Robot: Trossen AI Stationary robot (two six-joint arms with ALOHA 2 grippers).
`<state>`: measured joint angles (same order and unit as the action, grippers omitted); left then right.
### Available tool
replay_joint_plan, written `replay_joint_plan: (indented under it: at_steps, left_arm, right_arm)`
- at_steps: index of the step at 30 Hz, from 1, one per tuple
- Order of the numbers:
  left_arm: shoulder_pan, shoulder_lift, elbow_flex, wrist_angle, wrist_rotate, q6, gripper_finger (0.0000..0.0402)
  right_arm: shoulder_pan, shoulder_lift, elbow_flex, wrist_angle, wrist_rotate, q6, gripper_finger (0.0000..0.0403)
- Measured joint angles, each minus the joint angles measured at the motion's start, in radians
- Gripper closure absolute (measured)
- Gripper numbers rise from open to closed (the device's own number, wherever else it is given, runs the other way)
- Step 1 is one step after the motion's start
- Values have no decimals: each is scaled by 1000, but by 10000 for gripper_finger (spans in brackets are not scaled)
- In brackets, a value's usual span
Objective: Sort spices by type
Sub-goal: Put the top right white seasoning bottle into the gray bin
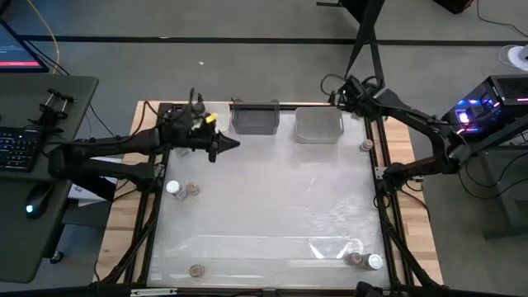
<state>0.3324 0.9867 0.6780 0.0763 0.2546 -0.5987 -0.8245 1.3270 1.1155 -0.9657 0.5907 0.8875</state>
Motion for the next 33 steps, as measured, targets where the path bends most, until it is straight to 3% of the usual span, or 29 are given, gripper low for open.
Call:
replay_joint_plan:
  at_steps: [3,6,10,14,23,33]
  left_arm:
    - [20,-26,0,1,-1,-18,401]
    - [23,-37,0,0,0,-19,401]
    - [21,-38,0,-2,-14,-35,402]
    - [17,-37,0,-2,-67,-45,402]
    - [13,-37,0,-2,-76,-52,401]
    - [13,-37,0,-3,-76,-73,401]
  right_arm:
    - [29,0,73,35,-19,-115,204]
    - [52,9,95,107,-126,-201,204]
    - [62,78,92,51,-254,-207,204]
    - [75,151,91,90,-249,-220,204]
    - [65,325,91,121,-257,-219,204]
    - [65,356,91,181,-262,-236,187]
